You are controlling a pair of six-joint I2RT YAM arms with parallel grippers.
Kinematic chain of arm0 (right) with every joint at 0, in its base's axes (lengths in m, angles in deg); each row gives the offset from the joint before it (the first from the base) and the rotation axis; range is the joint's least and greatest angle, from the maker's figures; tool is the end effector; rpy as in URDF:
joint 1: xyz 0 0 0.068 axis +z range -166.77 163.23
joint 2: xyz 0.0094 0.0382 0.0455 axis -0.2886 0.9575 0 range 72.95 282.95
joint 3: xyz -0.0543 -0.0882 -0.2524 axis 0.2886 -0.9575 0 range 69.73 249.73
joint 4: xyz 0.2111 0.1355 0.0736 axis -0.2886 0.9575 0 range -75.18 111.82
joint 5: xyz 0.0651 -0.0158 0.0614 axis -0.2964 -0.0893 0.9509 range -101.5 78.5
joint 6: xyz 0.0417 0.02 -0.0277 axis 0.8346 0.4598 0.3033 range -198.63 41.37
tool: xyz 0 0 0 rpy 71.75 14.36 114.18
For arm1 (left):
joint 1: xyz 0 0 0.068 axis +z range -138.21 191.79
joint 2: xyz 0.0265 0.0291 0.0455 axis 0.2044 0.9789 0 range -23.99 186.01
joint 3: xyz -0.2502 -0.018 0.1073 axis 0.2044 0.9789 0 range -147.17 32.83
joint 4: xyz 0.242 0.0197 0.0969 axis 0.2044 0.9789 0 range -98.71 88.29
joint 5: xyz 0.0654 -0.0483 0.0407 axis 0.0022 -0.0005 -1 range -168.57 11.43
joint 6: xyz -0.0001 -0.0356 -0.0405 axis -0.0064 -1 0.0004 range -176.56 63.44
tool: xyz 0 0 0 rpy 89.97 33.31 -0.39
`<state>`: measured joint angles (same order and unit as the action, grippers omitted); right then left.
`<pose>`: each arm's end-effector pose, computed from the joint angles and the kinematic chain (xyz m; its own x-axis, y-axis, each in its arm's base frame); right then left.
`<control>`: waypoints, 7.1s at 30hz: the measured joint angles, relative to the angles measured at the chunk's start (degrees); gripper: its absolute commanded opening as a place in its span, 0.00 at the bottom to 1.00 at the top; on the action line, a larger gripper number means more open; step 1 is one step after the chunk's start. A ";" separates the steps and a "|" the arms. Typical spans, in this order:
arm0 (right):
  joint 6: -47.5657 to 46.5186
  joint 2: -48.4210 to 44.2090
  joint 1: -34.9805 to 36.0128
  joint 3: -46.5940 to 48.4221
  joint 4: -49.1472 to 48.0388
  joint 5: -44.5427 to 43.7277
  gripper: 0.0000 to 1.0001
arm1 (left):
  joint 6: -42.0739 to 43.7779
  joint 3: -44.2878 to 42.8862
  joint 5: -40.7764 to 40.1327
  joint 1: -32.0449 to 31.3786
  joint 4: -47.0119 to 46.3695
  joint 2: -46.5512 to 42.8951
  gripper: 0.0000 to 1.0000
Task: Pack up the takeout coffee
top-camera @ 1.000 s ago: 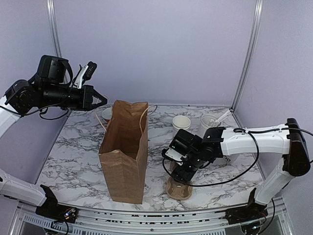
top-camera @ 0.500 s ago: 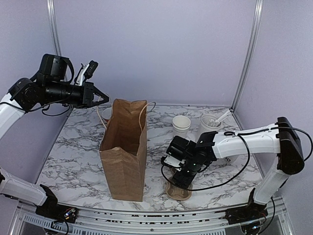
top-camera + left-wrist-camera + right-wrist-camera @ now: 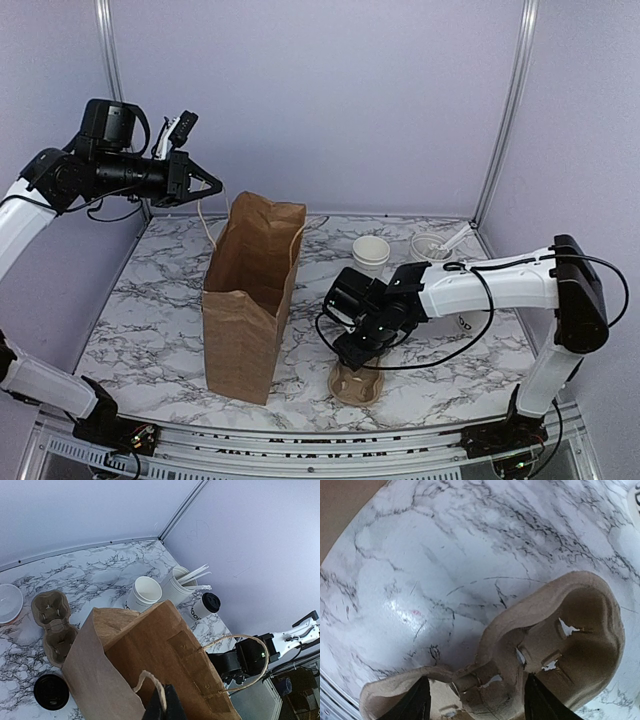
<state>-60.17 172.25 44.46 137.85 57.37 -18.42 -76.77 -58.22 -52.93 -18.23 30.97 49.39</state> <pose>0.1645 0.2907 0.1936 -0.7086 -0.6376 -0.3022 -0.6638 0.7476 -0.0210 0.2157 -0.1424 0.4582 -0.5803 -0.0243 -0.8140 0.6372 0.6089 -0.4725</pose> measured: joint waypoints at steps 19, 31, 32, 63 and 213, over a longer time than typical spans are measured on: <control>-2.86 -5.49 0.02 -5.22 -5.57 0.74 0.70 | 0.11 -0.83 2.49 1.05 -0.07 1.40 0.00; -6.32 -2.69 0.02 -5.97 -5.27 0.52 0.62 | 0.31 -0.83 2.49 1.11 -0.07 1.40 0.00; -6.10 -2.38 0.02 -5.95 -5.22 0.52 0.61 | 0.33 -0.83 2.49 1.11 -0.07 1.40 0.00; 9.62 -3.58 0.28 -5.68 -4.94 -0.87 0.60 | 0.57 -0.57 3.26 1.27 -0.44 1.40 0.00; -16.92 -25.46 1.66 6.71 -13.94 10.29 0.33 | 6.29 -14.23 16.15 -13.90 1.60 11.65 0.00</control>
<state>-77.09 146.79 46.12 144.56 43.42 -8.13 -70.48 -72.45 -36.77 -32.13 32.57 61.04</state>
